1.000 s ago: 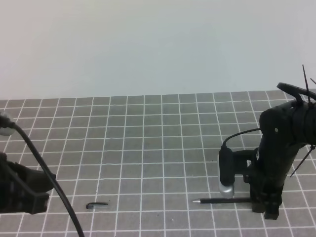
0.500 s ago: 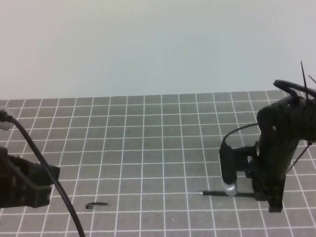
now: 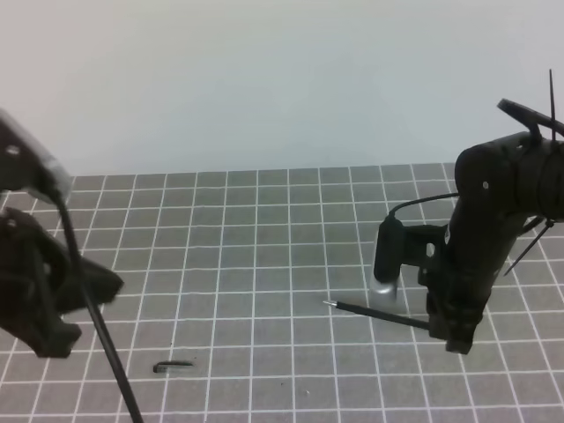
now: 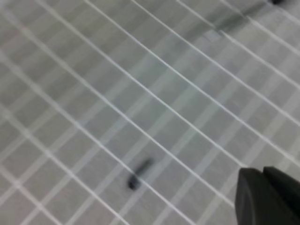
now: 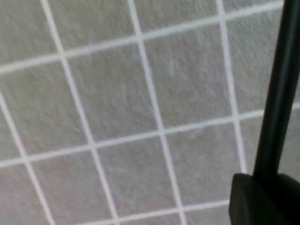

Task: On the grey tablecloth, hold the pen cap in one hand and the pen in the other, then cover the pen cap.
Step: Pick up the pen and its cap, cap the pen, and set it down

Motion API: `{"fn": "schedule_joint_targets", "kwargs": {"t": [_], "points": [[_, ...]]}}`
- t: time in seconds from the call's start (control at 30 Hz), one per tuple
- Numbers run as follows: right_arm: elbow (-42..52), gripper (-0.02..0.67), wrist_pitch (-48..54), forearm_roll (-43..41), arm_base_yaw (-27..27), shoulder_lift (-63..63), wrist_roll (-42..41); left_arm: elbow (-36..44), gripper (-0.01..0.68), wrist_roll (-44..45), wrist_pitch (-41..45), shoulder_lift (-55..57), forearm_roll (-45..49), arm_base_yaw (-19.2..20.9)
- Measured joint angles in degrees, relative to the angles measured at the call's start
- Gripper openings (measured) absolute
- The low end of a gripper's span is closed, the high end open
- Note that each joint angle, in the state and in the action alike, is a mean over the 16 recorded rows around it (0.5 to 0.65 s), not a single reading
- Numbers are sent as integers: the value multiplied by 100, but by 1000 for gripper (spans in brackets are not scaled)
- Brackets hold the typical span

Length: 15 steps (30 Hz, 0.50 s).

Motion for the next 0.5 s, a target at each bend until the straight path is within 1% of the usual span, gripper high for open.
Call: {"fn": "schedule_joint_targets", "kwargs": {"t": [0.17,0.3,0.5], "points": [[-16,70,257,294,0,-7,66,-293,-2,535,382,571,-12,-19],[-16,70,504,434,0,-7,81,-371,3,817,327,1021,37,-148],[-16,70,831,522,0,-7,248,-374,81,1100,-182,1699,488,-663]]}}
